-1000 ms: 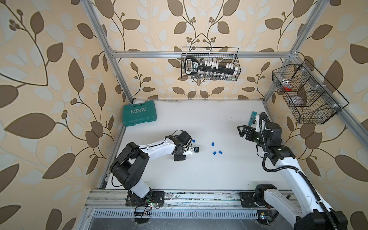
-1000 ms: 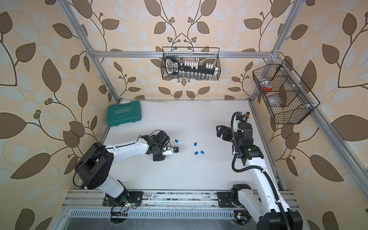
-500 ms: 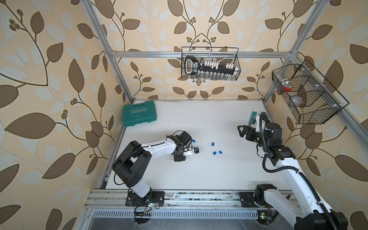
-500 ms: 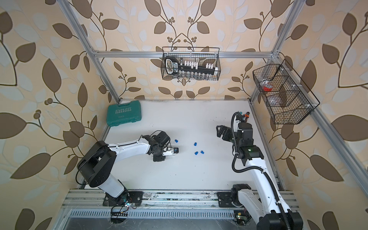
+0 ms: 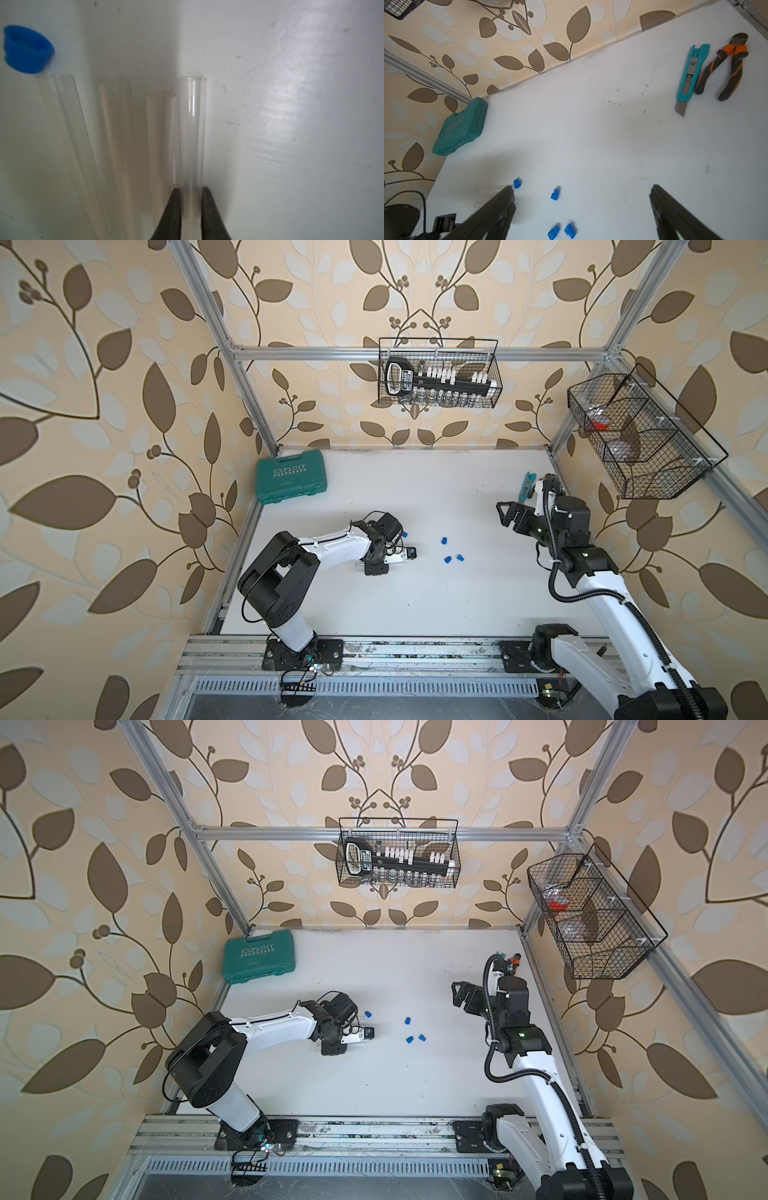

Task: Insert stoppers into test tubes
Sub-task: Pick up the test tube at the center of the board.

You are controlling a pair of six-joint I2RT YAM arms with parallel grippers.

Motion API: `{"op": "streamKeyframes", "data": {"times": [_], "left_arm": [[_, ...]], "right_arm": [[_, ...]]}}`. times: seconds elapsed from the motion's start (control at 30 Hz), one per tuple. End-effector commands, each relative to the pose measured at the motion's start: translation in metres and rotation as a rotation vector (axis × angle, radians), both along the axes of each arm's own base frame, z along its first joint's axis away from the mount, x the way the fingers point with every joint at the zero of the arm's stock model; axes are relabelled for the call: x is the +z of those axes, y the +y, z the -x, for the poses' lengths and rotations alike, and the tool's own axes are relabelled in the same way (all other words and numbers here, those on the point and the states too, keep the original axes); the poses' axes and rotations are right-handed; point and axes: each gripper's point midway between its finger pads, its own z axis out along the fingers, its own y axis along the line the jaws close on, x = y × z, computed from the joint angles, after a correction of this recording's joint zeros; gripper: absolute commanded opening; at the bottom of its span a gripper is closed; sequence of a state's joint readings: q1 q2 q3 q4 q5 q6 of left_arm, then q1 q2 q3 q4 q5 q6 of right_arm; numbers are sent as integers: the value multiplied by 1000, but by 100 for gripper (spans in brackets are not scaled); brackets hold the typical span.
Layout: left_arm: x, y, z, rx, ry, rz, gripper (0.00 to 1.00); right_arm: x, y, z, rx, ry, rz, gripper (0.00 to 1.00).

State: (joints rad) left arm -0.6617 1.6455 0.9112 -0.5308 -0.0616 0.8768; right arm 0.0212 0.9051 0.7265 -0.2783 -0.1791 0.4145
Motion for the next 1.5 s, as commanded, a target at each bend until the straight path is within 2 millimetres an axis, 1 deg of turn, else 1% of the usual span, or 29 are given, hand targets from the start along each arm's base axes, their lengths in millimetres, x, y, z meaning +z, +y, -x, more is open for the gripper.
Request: {"op": "streamKeyframes", "data": {"times": [0.0,0.2,0.43,0.5,0.53,0.6,0.73,0.8,0.87,0.93,1.07,1.17,1.27,1.4,1.47], "left_arm": [[-5,5,10,-11,46,-33,15],[8,2,14,7,30,20,14],[31,-8,20,31,5,136,14],[36,-10,23,32,-3,175,14],[46,-14,23,29,-30,214,14],[52,-17,24,29,-45,262,13],[68,-33,27,11,-66,383,13],[76,-39,27,1,-80,438,13],[83,-46,29,-16,-81,485,13],[89,-51,30,-27,-83,519,13],[91,-56,34,-45,-65,555,13],[90,-58,38,-54,-52,565,13],[90,-58,39,-61,-48,568,13],[91,-60,40,-66,-46,578,14],[90,-60,40,-68,-42,579,14]], "right_arm": [[-8,-2,3,-4,15,16,100],[-6,1,2,7,18,-1,100],[-7,11,3,48,39,-52,99],[-7,17,7,70,62,-85,99],[-7,21,9,83,77,-107,99],[-10,31,14,116,109,-161,98],[-24,57,27,216,222,-272,96],[-32,75,36,292,308,-318,94],[-38,99,48,392,383,-346,93],[-37,122,59,480,413,-356,92],[-36,161,74,600,453,-380,92],[-37,185,79,654,470,-394,89],[-36,204,81,683,475,-407,84],[-43,218,78,681,496,-407,76],[-48,224,77,683,510,-402,71]]}}
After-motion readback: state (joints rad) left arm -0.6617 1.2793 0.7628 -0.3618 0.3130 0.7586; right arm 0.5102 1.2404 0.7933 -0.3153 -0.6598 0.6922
